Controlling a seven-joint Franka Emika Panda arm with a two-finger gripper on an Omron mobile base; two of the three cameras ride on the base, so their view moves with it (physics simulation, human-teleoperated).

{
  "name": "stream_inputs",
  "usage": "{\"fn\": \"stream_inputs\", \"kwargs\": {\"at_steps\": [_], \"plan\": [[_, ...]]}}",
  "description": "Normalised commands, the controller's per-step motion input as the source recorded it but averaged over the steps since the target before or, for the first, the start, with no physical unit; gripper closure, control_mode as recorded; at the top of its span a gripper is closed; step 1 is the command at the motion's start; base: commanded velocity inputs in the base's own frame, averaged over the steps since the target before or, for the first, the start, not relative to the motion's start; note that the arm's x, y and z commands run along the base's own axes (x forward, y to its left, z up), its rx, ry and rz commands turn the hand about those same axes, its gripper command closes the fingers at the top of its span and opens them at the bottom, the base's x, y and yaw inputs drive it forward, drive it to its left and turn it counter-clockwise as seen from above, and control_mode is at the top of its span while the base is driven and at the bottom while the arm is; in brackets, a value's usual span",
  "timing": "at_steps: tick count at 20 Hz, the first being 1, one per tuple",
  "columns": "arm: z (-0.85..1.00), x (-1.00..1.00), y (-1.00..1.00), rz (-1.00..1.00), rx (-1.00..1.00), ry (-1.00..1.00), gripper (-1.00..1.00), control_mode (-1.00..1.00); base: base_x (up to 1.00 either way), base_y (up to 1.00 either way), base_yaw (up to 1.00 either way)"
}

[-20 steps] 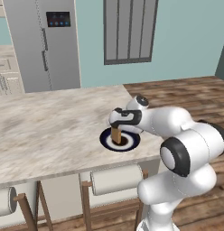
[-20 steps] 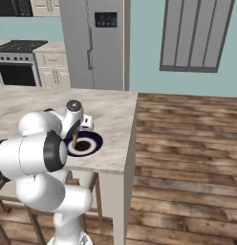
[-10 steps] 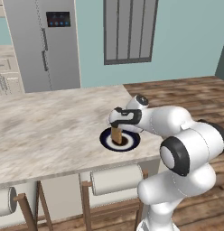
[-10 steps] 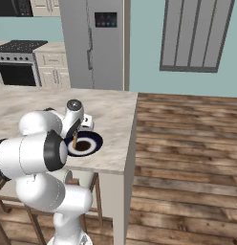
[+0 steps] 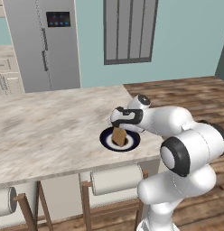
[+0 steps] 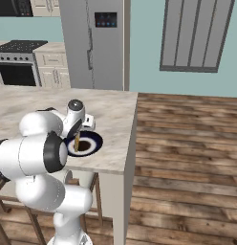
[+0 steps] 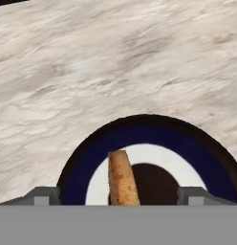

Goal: Start the toaster. Once the lever pops up, take the bread to the plate on the dining counter.

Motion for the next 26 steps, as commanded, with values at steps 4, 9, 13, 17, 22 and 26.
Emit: {"fn": "stream_inputs", "kwargs": {"at_steps": [4,9,13,17,22,26], "plan": [[0.19,-0.01,-0.20,0.00,0.00,-0.02,-1.00,-1.00,0.00,0.00,0.00],[0.25,-0.06,-0.05,0.00,-0.03,-0.01,-1.00,-1.00,0.00,0.00,0.00],[0.52,-0.11,0.03,0.00,-0.08,0.00,-1.00,-1.00,0.00,0.00,0.00],[0.80,-0.30,0.09,-0.02,-0.12,0.00,-1.00,-1.00,0.00,0.00,0.00],[0.79,-0.71,0.00,-0.09,-0.09,0.05,-1.00,-1.00,0.00,0.00,0.00],[0.53,-1.00,-0.31,-0.12,0.00,0.04,-1.00,-1.00,0.00,0.00,0.00]]}}
